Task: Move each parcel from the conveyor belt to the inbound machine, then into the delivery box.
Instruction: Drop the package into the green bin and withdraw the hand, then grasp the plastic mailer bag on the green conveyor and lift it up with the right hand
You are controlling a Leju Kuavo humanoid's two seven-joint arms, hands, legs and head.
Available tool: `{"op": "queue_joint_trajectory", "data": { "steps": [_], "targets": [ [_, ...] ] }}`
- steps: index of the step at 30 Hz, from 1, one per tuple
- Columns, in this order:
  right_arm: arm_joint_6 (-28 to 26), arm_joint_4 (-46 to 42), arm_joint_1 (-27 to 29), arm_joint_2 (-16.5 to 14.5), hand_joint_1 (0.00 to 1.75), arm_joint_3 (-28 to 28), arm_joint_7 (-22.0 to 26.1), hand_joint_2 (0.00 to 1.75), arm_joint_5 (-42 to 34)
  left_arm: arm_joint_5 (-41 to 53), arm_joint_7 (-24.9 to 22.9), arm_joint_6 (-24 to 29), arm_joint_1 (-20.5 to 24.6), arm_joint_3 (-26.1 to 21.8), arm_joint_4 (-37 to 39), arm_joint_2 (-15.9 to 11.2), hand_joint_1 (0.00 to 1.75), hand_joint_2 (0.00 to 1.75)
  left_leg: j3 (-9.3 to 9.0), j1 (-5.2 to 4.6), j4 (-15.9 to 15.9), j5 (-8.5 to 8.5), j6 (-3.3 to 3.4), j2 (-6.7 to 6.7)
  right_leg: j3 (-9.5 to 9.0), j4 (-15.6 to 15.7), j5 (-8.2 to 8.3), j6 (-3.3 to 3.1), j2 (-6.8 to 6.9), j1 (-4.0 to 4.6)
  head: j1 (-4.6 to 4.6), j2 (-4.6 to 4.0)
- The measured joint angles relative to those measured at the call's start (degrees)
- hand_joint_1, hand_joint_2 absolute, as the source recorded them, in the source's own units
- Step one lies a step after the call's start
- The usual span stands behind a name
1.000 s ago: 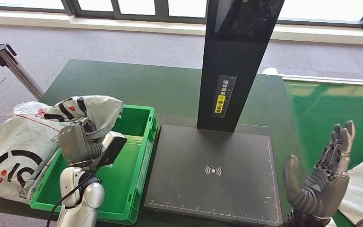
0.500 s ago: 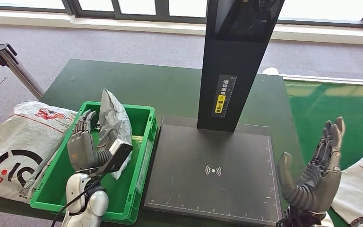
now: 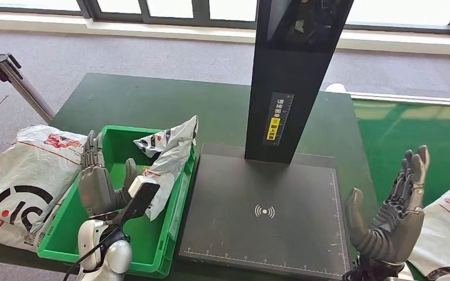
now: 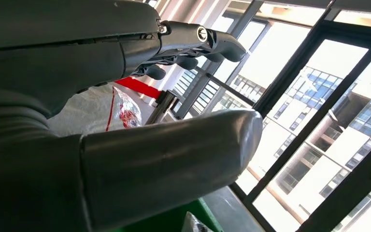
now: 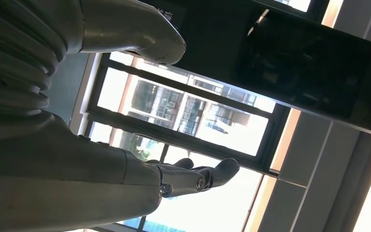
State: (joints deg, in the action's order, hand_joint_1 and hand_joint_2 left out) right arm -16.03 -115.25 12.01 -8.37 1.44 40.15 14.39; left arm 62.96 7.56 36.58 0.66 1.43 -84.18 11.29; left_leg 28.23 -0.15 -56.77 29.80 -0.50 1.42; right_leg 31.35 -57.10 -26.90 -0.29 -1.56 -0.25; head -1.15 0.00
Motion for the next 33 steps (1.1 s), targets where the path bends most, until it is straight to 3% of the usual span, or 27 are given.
{"op": "queue_joint_trajectory", "data": {
  "steps": [5, 8, 9, 12, 13, 16, 20, 24, 33],
  "targets": [
    [-0.86, 0.60, -0.01, 0.00, 0.00, 0.00, -1.19, 1.75, 1.31, -0.72, 0.16, 0.55, -1.70, 1.07, -2.65, -0.22, 0.00, 0.00, 0.05, 0.00, 0.00, 0.02, 0.02, -0.01, 0.00, 0.01, 0.00, 0.00, 0.00, 0.00, 0.00, 0.00],
    [-2.40, 1.26, -0.06, 0.00, 0.00, -0.02, -5.72, 1.75, 5.45, -1.20, 0.35, 0.74, -2.33, 1.63, -3.41, -0.32, 0.00, 0.00, 0.05, 0.00, 0.00, 0.02, 0.02, -0.01, 0.00, 0.01, 0.00, 0.00, 0.00, 0.00, 0.00, 0.00],
    [-3.23, 1.70, -0.12, 0.01, 0.00, -0.16, -8.31, 1.31, 8.00, -1.85, 0.75, 0.79, -2.57, 1.83, -3.72, -0.33, 0.00, 0.00, 0.05, 0.00, 0.00, 0.02, 0.02, -0.02, -0.01, 0.00, 0.00, 0.00, -0.01, 0.00, 0.00, 0.00],
    [-5.07, 5.17, -1.02, 0.59, 0.00, -2.81, -21.34, 1.31, 22.10, -8.19, 4.40, 1.46, -3.99, 2.63, -5.56, -0.40, 0.00, 0.00, 0.02, 0.00, 0.00, 0.02, 0.02, -0.04, -0.01, 0.01, 0.00, 0.00, -0.02, 0.01, 0.01, 0.00],
    [-5.32, 7.35, -1.56, 1.22, 0.00, -4.85, -26.04, 1.75, 28.35, -11.13, 6.25, 1.94, -4.76, 2.92, -6.51, -0.45, 0.00, 0.00, -0.05, -0.01, 0.00, 0.02, 0.02, 0.00, -0.01, 0.02, 0.00, 0.00, -0.01, 0.02, 0.01, 0.00],
    [-4.97, 15.35, -3.49, 3.82, 0.00, -12.72, -33.81, 1.75, 42.69, -19.91, 12.06, 2.98, -7.40, 3.27, -9.64, -0.66, 0.00, 0.00, -0.28, -0.06, -0.04, 0.00, 0.05, 0.19, -0.01, 0.03, 0.01, 0.02, 0.13, 0.02, 0.01, 0.00],
    [-3.63, 23.88, -5.60, 6.28, 0.00, -20.98, -34.99, 1.75, 46.29, -26.45, 16.37, 3.07, -9.75, 3.24, -12.83, -0.85, 0.00, 0.00, -0.14, -0.11, -0.06, 0.03, 0.09, 0.21, -0.01, 0.06, 0.01, 0.03, 0.19, -0.04, -0.01, 0.00],
    [-3.31, 27.58, -6.45, 6.81, 0.00, -24.34, -35.25, 1.75, 47.33, -27.04, 17.03, 3.07, -10.44, 3.25, -14.17, -0.91, 0.00, 0.00, 0.13, -0.09, -0.04, 0.11, 0.08, 0.15, 0.00, 0.07, -0.05, 0.06, 0.17, -0.07, 0.01, 0.00],
    [1.46, 36.04, -7.65, 10.09, 0.00, -32.18, -44.82, 1.75, 60.36, -30.63, 19.93, 3.04, -12.06, 3.07, -15.32, -0.90, 0.00, 0.00, -0.25, -0.07, -0.04, 0.07, 0.07, 0.19, 0.01, 0.06, -0.04, 0.06, 0.19, -0.02, 0.00, 0.00]
  ]
}}
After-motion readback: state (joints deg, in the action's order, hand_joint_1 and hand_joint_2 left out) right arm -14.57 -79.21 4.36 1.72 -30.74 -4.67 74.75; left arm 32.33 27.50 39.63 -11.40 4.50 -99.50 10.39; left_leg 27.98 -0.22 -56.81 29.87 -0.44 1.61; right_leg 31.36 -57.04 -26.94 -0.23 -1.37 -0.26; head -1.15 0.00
